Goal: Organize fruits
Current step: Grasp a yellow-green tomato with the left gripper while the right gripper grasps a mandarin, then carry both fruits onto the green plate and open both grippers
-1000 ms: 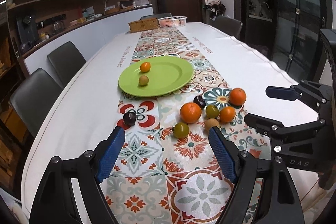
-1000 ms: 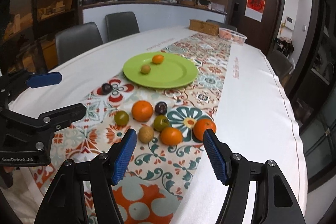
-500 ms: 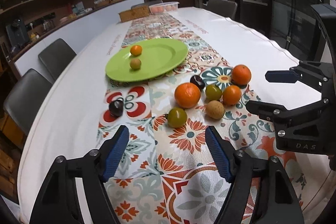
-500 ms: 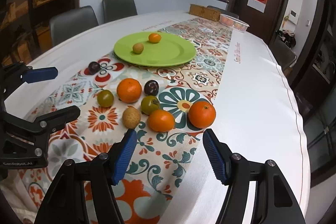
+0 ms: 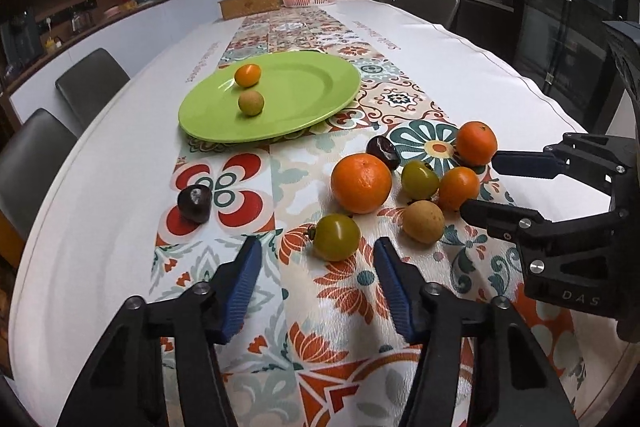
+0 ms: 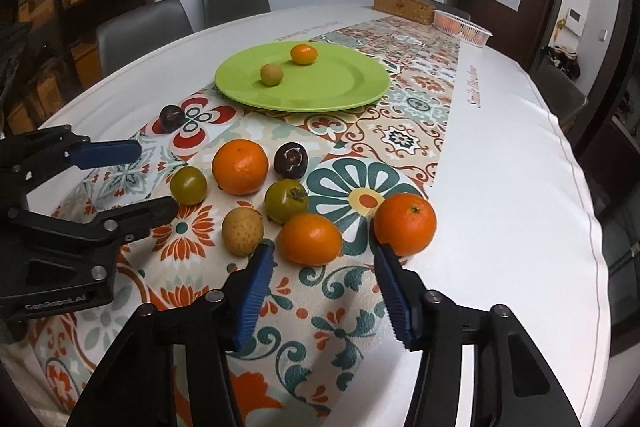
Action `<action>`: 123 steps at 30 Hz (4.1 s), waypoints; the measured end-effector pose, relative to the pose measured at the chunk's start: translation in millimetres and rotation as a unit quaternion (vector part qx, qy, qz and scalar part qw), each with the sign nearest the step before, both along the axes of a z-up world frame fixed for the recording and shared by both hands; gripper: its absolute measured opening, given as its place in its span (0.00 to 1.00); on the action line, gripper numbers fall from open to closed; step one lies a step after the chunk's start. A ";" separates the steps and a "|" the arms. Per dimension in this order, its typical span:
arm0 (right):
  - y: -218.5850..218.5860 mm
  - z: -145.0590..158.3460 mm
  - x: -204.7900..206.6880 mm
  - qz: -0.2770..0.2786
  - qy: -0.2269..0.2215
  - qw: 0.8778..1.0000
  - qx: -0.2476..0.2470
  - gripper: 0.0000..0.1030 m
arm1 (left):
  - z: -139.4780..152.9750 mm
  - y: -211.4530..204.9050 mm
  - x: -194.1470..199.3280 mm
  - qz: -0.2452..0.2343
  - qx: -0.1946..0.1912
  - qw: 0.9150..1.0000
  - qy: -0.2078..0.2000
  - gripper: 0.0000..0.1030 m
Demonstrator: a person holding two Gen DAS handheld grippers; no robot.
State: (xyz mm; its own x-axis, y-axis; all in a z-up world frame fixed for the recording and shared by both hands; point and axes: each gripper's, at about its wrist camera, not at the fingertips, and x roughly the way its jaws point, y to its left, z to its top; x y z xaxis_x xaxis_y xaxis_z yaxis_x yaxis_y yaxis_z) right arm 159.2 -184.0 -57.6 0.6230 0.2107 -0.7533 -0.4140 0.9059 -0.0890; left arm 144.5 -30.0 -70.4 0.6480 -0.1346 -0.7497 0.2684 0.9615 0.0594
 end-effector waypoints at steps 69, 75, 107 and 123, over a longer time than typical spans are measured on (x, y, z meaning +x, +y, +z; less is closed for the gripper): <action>-2.1 10.6 9.0 -0.020 0.014 0.998 0.064 0.36 | -3.4 0.4 25.1 0.011 -0.045 0.997 0.059 0.27; -0.8 20.2 5.6 -0.013 0.001 0.998 0.067 0.36 | 18.4 1.5 14.6 0.011 -0.050 0.998 0.034 0.27; 44.8 67.9 125.2 0.038 -0.017 0.998 0.055 0.36 | 60.2 39.6 125.0 0.015 -0.044 0.999 -0.007 0.27; 68.9 38.1 203.6 0.020 0.039 0.998 0.034 0.36 | 33.7 60.6 196.1 0.020 -0.050 0.998 0.038 0.27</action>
